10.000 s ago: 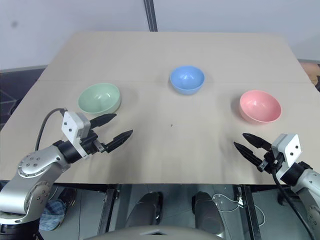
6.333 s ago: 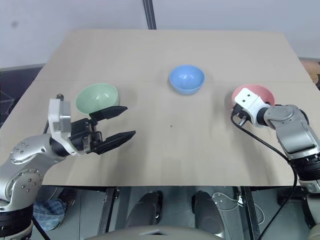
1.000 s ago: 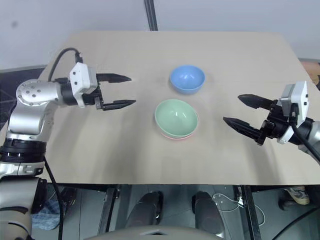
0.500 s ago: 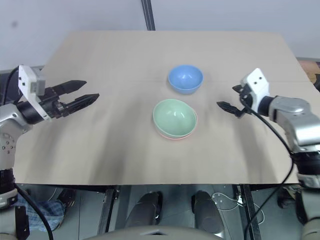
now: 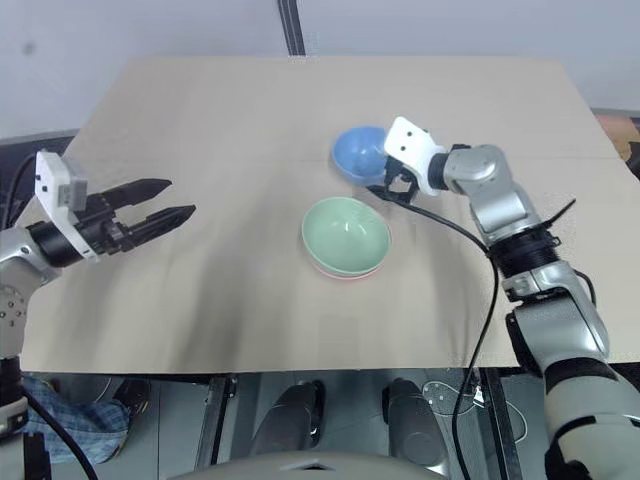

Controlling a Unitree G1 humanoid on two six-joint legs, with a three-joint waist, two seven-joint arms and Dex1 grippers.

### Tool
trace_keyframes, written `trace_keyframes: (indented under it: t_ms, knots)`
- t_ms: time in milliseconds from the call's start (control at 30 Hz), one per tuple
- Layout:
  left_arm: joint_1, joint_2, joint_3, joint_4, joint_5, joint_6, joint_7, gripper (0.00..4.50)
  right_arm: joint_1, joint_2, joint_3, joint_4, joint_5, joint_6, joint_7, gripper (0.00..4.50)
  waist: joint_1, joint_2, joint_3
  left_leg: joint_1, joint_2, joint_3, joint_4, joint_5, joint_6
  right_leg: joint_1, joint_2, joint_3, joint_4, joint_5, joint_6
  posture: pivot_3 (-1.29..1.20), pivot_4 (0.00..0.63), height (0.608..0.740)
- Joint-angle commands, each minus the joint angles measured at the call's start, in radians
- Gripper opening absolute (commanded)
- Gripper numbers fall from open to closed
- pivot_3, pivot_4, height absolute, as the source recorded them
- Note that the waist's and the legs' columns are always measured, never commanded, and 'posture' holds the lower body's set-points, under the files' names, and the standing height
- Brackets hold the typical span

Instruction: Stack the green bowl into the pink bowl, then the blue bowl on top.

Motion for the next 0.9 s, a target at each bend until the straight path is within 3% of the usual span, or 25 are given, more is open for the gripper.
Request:
trace_keyframes:
  t_ms: [33, 200, 300, 500, 567, 767, 900]
  knots:
    - [-0.002, 0.006, 0.023, -0.037, -0.019, -0.020, -0.001, 3.61, -0.061, 0.040, 0.004, 0.081, -0.042, -0.046, -0.006, 4.50, -0.001, 0.000, 0.000, 0.000, 0.000, 0.000, 0.000, 0.000, 0.000, 0.000, 0.000, 0.000, 0.000, 0.000, 0.000, 0.00, 0.150, 0.740]
    - [0.022, -0.008, 0.022, -0.070, -0.032, -0.013, 0.000, 3.61, -0.128, 0.099, 0.005, 0.245, -0.107, -0.046, -0.054, 4.50, -0.002, 0.000, 0.000, -0.001, 0.000, 0.000, 0.000, 0.000, -0.001, -0.001, 0.000, 0.000, 0.000, 0.000, 0.000, 0.00, 0.150, 0.740]
    - [0.032, -0.009, 0.023, -0.085, -0.037, -0.011, 0.003, 3.68, -0.145, 0.121, 0.003, 0.292, -0.127, -0.066, -0.058, 3.73, -0.003, 0.000, 0.000, -0.001, 0.000, 0.001, -0.001, 0.001, -0.001, -0.002, 0.000, 0.001, 0.001, 0.000, 0.000, 0.00, 0.150, 0.740]
    - [0.025, -0.003, 0.011, -0.100, -0.042, -0.011, 0.007, 3.68, -0.147, 0.138, 0.000, 0.303, -0.142, -0.092, -0.032, 0.75, -0.004, 0.000, 0.000, -0.001, 0.000, 0.001, -0.001, 0.000, -0.001, -0.002, 0.000, 0.001, 0.001, 0.000, 0.000, 0.00, 0.150, 0.740]
    - [0.017, 0.002, -0.002, -0.092, -0.023, -0.031, 0.005, 3.68, -0.146, 0.139, -0.001, 0.298, -0.149, -0.098, -0.030, 0.03, -0.003, 0.000, 0.000, -0.001, 0.000, 0.001, -0.001, 0.000, 0.000, -0.002, 0.000, 0.001, 0.001, 0.000, 0.000, 0.00, 0.150, 0.740]
    - [-0.004, 0.001, -0.015, -0.088, -0.029, -0.030, 0.000, 3.68, -0.130, 0.138, -0.009, 0.235, -0.146, -0.083, 0.000, 0.03, -0.004, 0.000, 0.000, -0.001, 0.000, 0.001, -0.001, 0.000, 0.000, -0.003, 0.000, 0.001, 0.001, 0.000, 0.000, 0.00, 0.150, 0.740]
    - [-0.016, -0.002, -0.024, -0.090, -0.031, -0.030, -0.003, 3.68, -0.087, 0.090, -0.031, 0.035, -0.101, -0.027, 0.093, 0.03, -0.003, 0.000, 0.000, -0.001, 0.000, 0.001, -0.001, 0.000, 0.000, -0.003, 0.000, 0.001, 0.001, 0.000, 0.000, 0.00, 0.150, 0.740]
